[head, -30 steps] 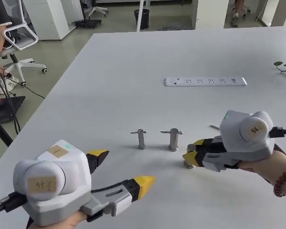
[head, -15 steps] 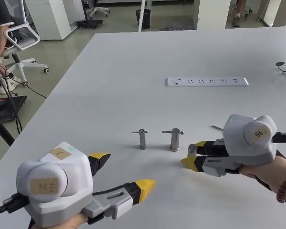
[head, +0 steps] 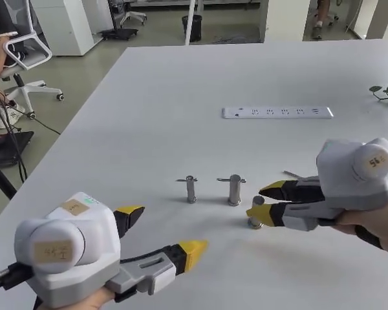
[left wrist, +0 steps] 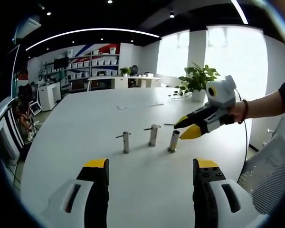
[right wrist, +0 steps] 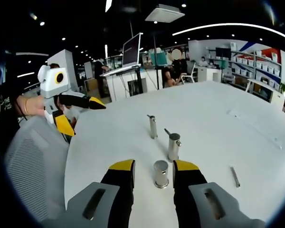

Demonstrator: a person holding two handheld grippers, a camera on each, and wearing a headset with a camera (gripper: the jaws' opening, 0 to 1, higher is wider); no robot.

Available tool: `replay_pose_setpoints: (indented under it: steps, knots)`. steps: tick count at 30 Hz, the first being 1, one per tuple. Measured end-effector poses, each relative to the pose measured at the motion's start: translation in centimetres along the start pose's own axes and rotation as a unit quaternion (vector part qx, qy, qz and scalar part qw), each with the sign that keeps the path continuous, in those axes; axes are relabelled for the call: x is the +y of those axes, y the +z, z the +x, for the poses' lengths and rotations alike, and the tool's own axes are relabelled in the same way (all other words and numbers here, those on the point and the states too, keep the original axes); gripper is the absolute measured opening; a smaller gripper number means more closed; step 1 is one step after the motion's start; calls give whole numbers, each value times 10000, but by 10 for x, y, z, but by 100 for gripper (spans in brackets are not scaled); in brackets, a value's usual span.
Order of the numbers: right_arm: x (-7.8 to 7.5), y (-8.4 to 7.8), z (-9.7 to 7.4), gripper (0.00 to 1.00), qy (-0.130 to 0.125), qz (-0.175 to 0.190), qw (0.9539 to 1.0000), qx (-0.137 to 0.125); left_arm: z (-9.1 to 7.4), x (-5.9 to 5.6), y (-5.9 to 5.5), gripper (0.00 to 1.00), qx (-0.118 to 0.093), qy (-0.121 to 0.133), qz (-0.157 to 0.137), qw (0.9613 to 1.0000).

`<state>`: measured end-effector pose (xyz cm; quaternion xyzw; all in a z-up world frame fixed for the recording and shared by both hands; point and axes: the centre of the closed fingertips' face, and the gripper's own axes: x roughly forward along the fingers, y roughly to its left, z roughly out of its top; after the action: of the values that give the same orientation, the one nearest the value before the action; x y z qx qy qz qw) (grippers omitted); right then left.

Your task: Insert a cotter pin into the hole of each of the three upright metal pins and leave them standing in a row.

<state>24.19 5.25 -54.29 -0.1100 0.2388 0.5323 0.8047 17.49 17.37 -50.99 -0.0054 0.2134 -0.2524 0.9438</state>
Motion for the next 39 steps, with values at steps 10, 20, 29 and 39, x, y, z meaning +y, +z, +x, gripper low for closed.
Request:
replay_pose_setpoints:
  steps: [10,20,29,39]
  knots:
    - [-13,16,-33,28,-303,485,9981,-214,2,-2,1,71,-20,-11,-25,10000]
    - [-51,-1,-44,24,-756,467,9960,105,1,-3,0,70,-8,-18,-6,10000]
    - [-91,-19,-42,17,-1228,513,9890,644,0,-1,-1,69,11,-35,-39,10000]
    - [-145,-36,-24,12,-1495,456,9812,1129,2,1,-1,67,-11,-45,-92,9999]
